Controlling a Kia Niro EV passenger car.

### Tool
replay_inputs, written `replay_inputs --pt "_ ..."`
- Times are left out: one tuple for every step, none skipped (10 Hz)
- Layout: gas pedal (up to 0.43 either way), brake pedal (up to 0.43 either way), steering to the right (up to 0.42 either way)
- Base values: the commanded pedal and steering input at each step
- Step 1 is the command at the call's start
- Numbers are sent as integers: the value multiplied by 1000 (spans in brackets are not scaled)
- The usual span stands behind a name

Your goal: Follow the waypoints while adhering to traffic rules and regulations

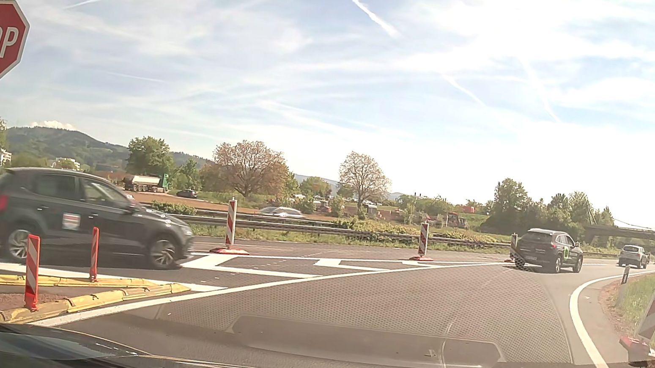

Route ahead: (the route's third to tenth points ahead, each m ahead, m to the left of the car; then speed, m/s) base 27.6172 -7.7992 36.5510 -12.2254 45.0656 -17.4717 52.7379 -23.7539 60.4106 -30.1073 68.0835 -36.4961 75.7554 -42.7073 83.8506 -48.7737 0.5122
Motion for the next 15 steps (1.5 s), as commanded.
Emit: replay_inputs --pt "20 0 191" --pt "20 0 191" --pt "20 0 192" --pt "20 0 192" --pt "20 0 194" --pt "20 0 196" --pt "20 0 198" --pt "20 0 198" --pt "20 0 198" --pt "20 0 199" --pt "8 0 200" --pt "0 0 203" --pt "0 0 204" --pt "0 0 205" --pt "0 0 205"
